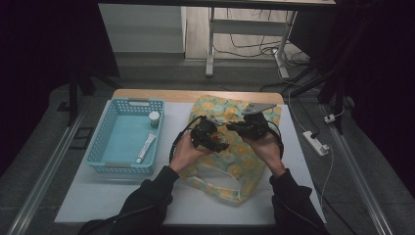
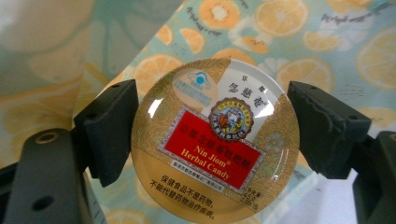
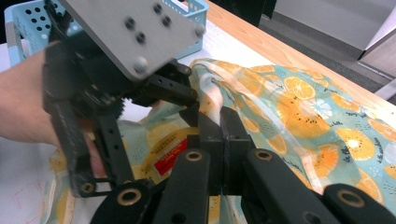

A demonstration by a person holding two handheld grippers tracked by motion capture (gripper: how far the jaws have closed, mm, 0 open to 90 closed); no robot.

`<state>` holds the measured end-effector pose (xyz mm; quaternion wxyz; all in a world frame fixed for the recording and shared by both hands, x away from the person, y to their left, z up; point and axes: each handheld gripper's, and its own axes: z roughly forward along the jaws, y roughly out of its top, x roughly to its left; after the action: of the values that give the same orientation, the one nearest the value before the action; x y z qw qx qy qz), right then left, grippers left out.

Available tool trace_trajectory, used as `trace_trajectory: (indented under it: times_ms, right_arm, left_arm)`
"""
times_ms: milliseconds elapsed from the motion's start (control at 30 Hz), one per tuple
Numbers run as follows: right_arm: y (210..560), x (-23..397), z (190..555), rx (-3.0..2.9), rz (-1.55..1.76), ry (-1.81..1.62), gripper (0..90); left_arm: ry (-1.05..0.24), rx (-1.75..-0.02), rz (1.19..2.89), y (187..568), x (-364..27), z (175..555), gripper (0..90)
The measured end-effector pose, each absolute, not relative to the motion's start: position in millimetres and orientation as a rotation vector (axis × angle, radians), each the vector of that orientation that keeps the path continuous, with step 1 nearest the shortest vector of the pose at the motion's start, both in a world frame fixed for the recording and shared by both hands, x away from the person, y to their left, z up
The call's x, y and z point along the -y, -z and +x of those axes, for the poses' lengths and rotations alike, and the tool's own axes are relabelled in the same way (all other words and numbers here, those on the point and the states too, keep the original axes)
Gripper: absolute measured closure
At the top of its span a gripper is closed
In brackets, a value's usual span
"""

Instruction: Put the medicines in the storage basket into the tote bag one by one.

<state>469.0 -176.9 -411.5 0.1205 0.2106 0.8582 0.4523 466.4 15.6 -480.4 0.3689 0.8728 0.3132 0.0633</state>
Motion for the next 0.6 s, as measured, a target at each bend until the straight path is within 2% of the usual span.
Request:
trace_trajectory:
  times_ms: [600]
  right_arm:
    - [423,174,475,-2.531,0.628,-1.276,89.6]
  left_arm:
    - [-0.208,-0.857,2.204,509,-11,486,20.5]
